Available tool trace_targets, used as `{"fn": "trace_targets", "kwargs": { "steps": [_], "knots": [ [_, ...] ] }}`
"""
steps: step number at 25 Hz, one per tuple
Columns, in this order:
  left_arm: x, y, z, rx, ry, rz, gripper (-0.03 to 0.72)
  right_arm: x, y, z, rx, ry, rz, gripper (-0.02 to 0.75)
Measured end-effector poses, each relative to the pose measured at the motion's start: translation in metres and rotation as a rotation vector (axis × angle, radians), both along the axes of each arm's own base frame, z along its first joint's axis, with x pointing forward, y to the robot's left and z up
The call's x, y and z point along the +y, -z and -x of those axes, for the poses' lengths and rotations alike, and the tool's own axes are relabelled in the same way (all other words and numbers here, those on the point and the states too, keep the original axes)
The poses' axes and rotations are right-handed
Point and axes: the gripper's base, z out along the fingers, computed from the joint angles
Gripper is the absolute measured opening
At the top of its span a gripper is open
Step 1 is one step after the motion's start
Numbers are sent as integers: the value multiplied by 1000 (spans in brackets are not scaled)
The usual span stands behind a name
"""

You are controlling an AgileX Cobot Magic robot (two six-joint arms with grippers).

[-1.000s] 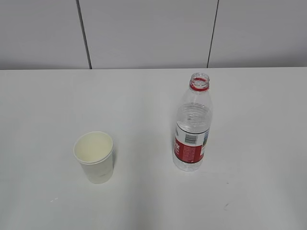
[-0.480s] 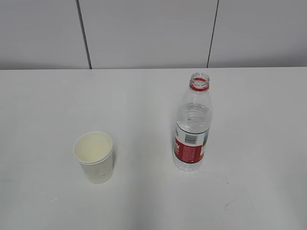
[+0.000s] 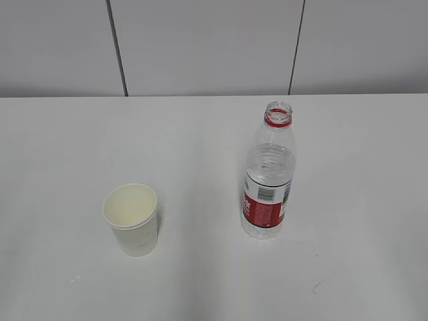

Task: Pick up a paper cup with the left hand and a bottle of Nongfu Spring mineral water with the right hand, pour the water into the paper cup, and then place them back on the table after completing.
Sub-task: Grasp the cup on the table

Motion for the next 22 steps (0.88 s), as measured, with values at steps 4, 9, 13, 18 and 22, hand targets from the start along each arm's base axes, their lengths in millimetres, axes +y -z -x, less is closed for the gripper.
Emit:
{"fn": "trace_targets", "kwargs": {
  "steps": [4,9,13,18,22],
  "knots": [
    [0,-14,-2,-125,7,-12,654,2,-13,-4,-139,-10,-17,634],
    [-2,-19,-12,-281,24,-7,608,2,-20,-15,-290,-14,-40,584],
    [-3,-4,-28,-322,48,5,577,2,-9,-30,-301,-14,-29,576],
    [-3,-6,-34,-371,57,-19,573,0,13,-48,-326,-17,2,575],
    [-2,-4,-47,-371,61,-38,573,-1,19,-57,-358,-10,5,575]
  ]
}}
